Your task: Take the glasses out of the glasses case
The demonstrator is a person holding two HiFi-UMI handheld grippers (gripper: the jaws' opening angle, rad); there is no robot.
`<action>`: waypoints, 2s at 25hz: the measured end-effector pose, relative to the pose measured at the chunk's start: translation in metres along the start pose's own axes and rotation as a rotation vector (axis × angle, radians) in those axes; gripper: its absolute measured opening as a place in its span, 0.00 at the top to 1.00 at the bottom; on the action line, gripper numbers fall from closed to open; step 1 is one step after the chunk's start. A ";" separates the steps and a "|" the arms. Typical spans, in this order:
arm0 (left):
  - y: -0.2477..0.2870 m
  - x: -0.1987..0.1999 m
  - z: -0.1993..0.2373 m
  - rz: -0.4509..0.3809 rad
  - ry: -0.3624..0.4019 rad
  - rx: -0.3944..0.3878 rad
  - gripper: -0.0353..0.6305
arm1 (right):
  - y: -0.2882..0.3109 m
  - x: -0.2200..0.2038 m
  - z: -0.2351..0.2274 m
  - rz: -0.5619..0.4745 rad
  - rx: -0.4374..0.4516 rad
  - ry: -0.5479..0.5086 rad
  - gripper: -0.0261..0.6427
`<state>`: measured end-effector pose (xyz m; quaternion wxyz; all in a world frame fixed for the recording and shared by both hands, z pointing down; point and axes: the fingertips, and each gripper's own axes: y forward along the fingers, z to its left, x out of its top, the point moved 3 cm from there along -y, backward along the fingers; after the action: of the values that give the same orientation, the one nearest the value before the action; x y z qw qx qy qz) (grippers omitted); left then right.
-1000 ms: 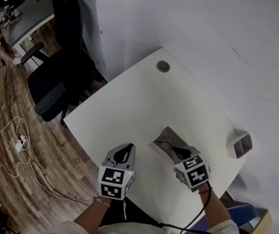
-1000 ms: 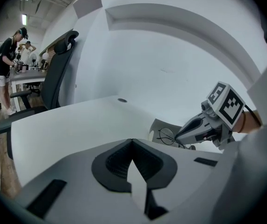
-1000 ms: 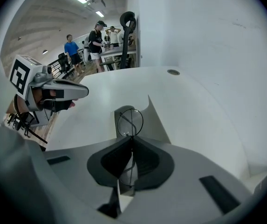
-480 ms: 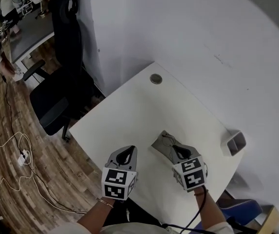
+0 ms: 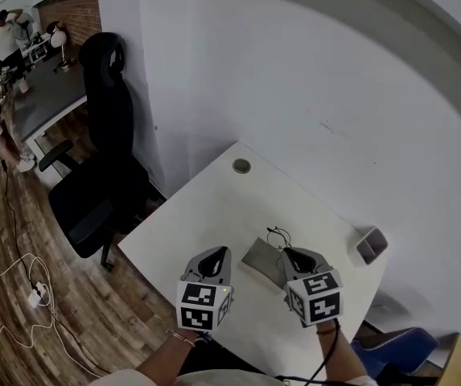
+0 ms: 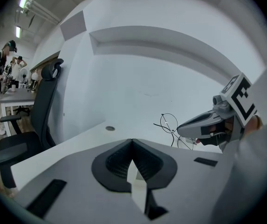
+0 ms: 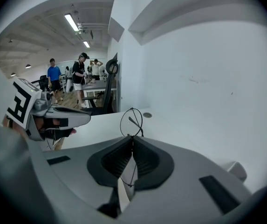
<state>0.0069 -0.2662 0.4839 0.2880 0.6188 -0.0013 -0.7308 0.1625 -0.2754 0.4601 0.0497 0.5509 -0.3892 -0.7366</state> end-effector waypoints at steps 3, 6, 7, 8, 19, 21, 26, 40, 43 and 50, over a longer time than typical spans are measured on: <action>0.005 0.019 -0.007 -0.036 0.011 -0.024 0.94 | -0.018 0.016 -0.008 -0.067 -0.043 0.032 0.91; 0.010 0.041 -0.018 -0.073 0.037 -0.053 0.94 | -0.039 0.031 -0.019 -0.144 -0.099 0.083 0.91; 0.011 0.048 -0.023 -0.085 0.048 -0.063 0.94 | -0.045 0.035 -0.023 -0.170 -0.122 0.099 0.91; 0.012 0.055 -0.027 -0.097 0.059 -0.073 0.94 | -0.051 0.038 -0.028 -0.194 -0.147 0.115 0.91; 0.026 0.091 -0.077 -0.151 0.157 -0.178 0.94 | -0.113 0.040 -0.082 -0.381 -0.393 0.310 0.91; 0.029 0.093 -0.086 -0.148 0.167 -0.195 0.94 | -0.121 0.034 -0.090 -0.399 -0.423 0.347 0.91; 0.037 0.096 -0.102 -0.147 0.176 -0.223 0.94 | -0.140 0.019 -0.104 -0.433 -0.493 0.421 0.91; 0.048 0.089 -0.119 -0.132 0.155 -0.231 0.94 | -0.154 -0.010 -0.120 -0.434 -0.522 0.509 0.90; 0.048 0.090 -0.118 -0.135 0.154 -0.229 0.94 | -0.155 -0.011 -0.120 -0.424 -0.531 0.503 0.91; 0.045 0.087 -0.114 -0.128 0.155 -0.220 0.94 | -0.155 -0.012 -0.118 -0.420 -0.540 0.505 0.91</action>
<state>0.1232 -0.2999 0.3941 0.3062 0.6369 0.1405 -0.6934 0.3229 -0.2229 0.3616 0.1348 0.7486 -0.0372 -0.6481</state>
